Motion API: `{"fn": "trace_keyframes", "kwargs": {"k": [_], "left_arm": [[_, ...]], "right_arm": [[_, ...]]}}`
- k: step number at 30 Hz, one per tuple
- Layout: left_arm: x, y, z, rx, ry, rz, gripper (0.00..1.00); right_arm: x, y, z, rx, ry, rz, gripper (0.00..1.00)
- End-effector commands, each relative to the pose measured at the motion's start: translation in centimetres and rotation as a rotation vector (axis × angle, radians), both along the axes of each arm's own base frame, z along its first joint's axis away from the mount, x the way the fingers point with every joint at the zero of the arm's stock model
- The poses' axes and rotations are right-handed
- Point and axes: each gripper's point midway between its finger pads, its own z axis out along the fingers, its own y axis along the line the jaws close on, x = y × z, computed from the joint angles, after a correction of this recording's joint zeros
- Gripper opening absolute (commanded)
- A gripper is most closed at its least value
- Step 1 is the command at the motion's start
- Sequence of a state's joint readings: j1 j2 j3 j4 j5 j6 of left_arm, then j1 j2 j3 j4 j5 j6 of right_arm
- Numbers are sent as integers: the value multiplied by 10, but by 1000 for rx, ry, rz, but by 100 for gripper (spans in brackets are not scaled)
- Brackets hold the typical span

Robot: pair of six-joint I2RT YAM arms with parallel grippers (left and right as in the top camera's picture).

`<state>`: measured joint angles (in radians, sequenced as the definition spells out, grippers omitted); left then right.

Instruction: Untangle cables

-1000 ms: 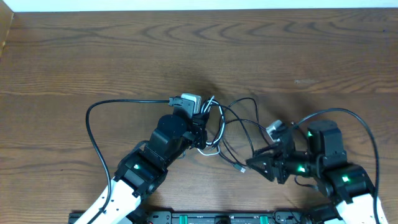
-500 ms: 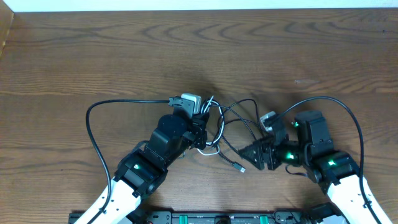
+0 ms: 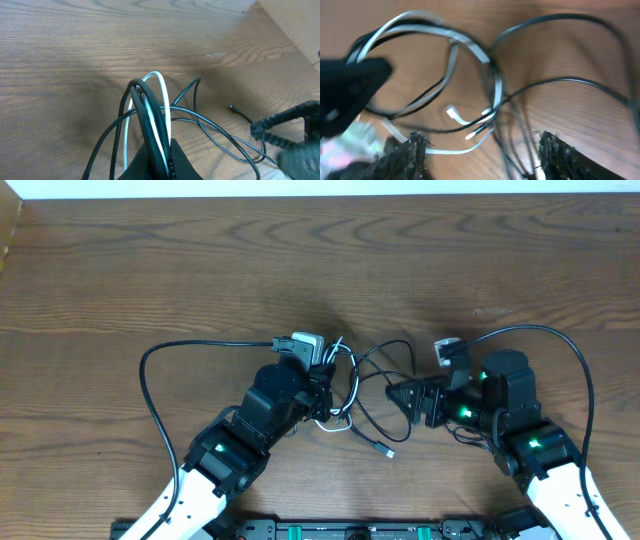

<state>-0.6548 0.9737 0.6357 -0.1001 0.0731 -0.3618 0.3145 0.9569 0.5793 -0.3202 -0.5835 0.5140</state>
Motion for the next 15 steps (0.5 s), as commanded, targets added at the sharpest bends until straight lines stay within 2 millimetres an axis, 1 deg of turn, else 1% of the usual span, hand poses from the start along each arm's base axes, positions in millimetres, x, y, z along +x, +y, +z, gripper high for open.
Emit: {"fn": "trace_keyframes", "kwargs": {"k": [1, 4, 7, 10, 15], "left_arm": [[0, -5, 10, -17, -25, -28, 7], [0, -10, 15, -41, -38, -50, 8], [0, -13, 21, -61, -55, -62, 8], [0, -15, 23, -72, -60, -74, 7], [0, -18, 27, -85, -70, -83, 7]], "right_arm": [[15, -19, -8, -32, 58, -198, 71], [14, -21, -16, -51, 85, -202, 71], [11, -26, -32, -96, 141, -221, 67], [10, -28, -46, -126, 190, -228, 66], [7, -16, -59, -99, 257, -168, 65]]}}
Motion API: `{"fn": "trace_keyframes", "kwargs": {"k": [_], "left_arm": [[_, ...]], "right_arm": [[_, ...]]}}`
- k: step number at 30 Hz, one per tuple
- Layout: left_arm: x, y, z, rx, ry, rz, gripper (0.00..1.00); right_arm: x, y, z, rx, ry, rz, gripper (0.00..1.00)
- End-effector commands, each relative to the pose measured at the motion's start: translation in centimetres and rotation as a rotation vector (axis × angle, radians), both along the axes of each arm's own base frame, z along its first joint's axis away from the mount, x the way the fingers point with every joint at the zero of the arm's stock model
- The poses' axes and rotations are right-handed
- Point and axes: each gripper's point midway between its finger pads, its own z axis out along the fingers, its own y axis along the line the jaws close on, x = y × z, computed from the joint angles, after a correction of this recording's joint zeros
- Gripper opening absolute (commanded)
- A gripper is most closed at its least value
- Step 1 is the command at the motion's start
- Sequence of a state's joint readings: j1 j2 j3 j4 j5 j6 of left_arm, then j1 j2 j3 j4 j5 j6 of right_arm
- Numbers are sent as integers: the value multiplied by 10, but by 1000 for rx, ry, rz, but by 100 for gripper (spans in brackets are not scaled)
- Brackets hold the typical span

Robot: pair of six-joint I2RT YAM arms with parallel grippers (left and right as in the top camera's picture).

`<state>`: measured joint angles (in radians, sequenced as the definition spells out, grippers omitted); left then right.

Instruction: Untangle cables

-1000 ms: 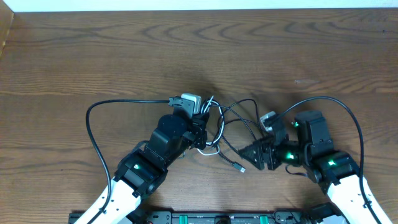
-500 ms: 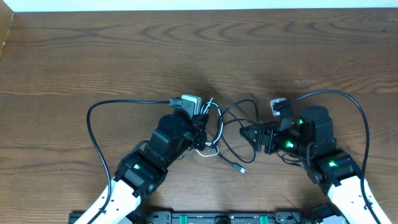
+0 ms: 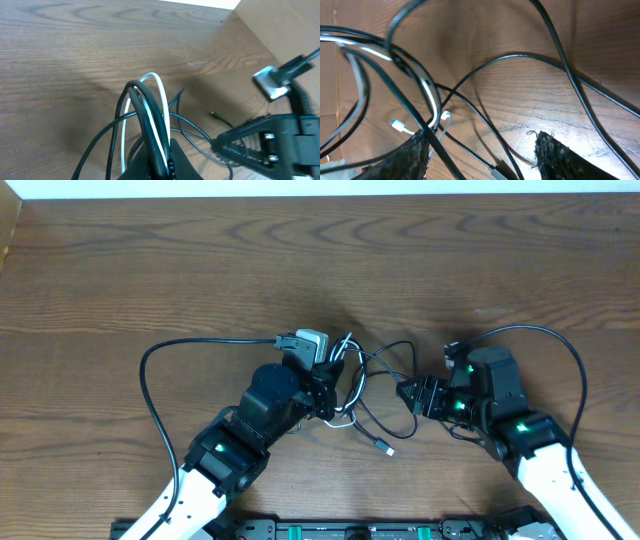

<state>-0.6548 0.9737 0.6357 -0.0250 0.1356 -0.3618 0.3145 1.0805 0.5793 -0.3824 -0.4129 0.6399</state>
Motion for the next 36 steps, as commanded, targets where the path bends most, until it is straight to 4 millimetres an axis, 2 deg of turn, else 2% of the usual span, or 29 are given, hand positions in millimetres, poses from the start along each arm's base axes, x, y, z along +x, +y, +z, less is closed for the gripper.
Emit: {"fn": "trace_keyframes", "kwargs": {"k": [1, 7, 12, 25, 36], "left_arm": [[-2, -7, 12, -28, -31, -44, 7], [-13, -28, 35, -124, -73, -174, 8], [-15, -30, 36, -151, -51, -175, 8], [-36, -50, 65, -286, -72, -338, 8], [-47, -57, 71, -322, -58, -410, 7]], "right_arm": [[-3, 11, -8, 35, 41, 38, 64], [-4, 40, -11, 70, 18, 148, 62], [-3, 56, -6, 85, -30, 198, 58], [3, 53, -8, 56, -50, 171, 54], [12, 43, -12, 2, -71, 119, 54]]}}
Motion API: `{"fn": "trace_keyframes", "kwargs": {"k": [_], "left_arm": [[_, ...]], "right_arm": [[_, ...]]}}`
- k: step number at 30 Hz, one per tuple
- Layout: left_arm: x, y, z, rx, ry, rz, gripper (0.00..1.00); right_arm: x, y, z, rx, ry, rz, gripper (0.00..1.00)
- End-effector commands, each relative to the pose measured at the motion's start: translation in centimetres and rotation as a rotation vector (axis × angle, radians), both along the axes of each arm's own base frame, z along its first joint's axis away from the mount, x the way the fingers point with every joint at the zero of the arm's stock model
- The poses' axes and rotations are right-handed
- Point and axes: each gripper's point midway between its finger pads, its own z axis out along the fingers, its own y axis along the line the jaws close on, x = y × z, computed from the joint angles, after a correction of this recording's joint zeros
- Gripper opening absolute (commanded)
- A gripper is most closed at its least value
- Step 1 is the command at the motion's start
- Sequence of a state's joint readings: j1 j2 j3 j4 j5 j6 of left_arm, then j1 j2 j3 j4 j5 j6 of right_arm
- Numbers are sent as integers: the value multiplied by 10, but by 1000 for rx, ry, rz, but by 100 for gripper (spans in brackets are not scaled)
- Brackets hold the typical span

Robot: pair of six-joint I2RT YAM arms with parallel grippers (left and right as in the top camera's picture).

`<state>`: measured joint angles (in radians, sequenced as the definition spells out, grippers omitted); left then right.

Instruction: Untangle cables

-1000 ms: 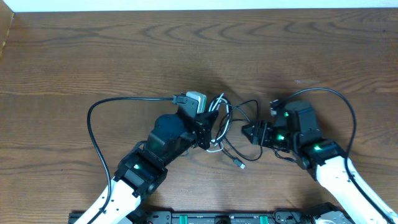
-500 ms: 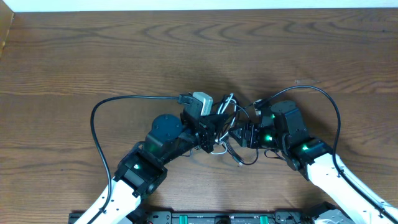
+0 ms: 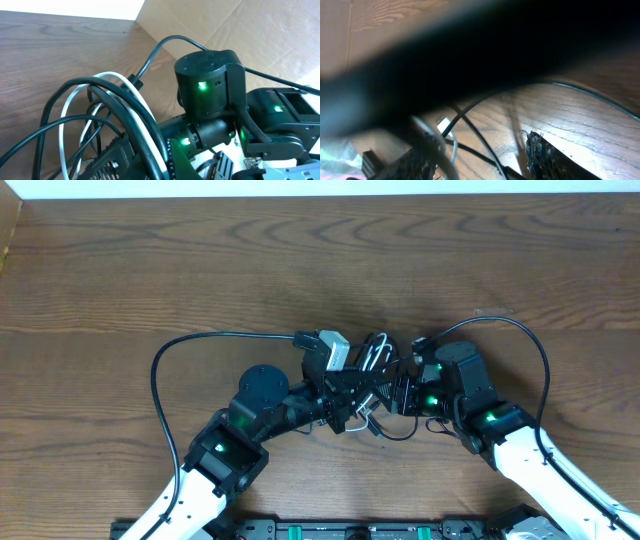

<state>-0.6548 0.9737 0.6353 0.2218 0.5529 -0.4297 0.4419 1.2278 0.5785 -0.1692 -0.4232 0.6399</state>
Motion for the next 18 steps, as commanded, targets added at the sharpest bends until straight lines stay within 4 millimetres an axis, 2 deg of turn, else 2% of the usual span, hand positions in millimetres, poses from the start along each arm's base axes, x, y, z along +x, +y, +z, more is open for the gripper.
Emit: {"fn": "trace_keyframes", "kwargs": {"k": [1, 7, 12, 18], "left_arm": [[-5, -3, 10, -30, 0, -36, 7], [-5, -3, 10, -31, 3, -36, 7], [-6, -3, 10, -31, 3, -40, 7], [-6, -3, 10, -31, 3, -39, 7]], "right_arm": [[4, -4, -3, -30, -16, -19, 54], [9, -17, -11, -98, -18, -80, 54], [4, -54, -33, -222, 87, -244, 55], [-6, -83, -47, -289, 178, -317, 52]]}}
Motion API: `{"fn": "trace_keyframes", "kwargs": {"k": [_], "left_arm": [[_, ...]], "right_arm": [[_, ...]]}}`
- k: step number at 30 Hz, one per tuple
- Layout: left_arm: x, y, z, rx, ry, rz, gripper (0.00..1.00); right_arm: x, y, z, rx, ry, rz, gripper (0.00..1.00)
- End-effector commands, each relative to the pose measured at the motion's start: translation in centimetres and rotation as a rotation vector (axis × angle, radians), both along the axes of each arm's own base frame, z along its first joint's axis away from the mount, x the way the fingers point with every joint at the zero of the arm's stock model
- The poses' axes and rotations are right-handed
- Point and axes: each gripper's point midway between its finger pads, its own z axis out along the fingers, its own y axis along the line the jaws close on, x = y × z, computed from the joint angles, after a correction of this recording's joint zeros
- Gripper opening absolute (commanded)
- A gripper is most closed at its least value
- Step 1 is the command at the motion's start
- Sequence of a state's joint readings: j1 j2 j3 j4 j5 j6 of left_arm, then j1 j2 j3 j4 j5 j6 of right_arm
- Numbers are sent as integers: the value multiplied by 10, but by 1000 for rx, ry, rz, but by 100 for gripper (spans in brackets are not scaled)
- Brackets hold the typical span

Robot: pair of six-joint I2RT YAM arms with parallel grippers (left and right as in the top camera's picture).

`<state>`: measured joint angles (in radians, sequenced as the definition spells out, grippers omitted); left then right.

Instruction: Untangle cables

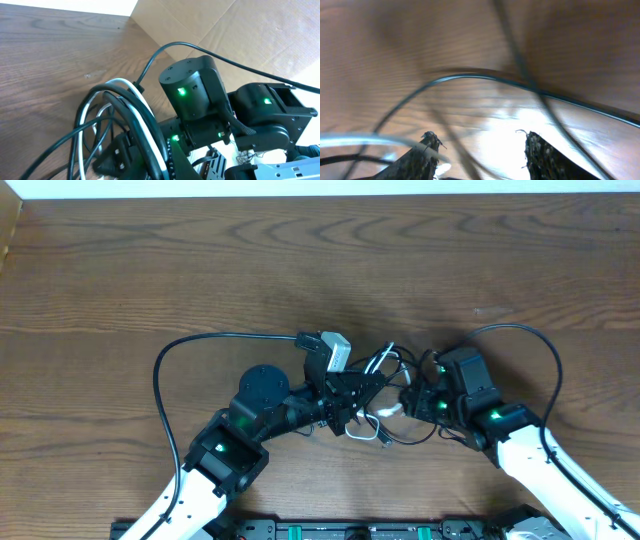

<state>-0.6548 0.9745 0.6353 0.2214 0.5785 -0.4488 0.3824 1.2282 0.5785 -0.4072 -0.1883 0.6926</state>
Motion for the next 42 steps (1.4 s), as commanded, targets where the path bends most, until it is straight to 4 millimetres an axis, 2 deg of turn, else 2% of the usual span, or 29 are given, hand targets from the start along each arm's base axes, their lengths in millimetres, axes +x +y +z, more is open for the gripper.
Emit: {"fn": "trace_keyframes", "kwargs": {"k": [1, 8, 13, 17, 24, 31, 39, 42], "left_arm": [[-2, -1, 10, -21, -18, -17, 8], [-2, -1, 10, -20, -18, -17, 8], [-1, 0, 6, -8, -11, -10, 8], [-1, 0, 5, -6, -8, -10, 8], [-1, 0, 5, -2, -13, -10, 8], [2, 1, 4, 3, -12, 6, 8], [20, 17, -24, 102, 54, 156, 8], [22, 20, -28, 118, 61, 177, 8]], "right_arm": [[3, -20, -5, -50, 15, -83, 51], [0, -34, -9, -64, 50, -112, 45], [-4, -29, -9, -52, 57, -67, 37], [-7, -31, -11, -60, 66, -63, 35], [-9, -17, -7, -5, 58, 21, 38], [-10, -15, -6, 3, 57, 33, 44], [-11, -4, -2, 46, 38, 108, 49], [-11, -3, -1, 50, 36, 114, 52]]}}
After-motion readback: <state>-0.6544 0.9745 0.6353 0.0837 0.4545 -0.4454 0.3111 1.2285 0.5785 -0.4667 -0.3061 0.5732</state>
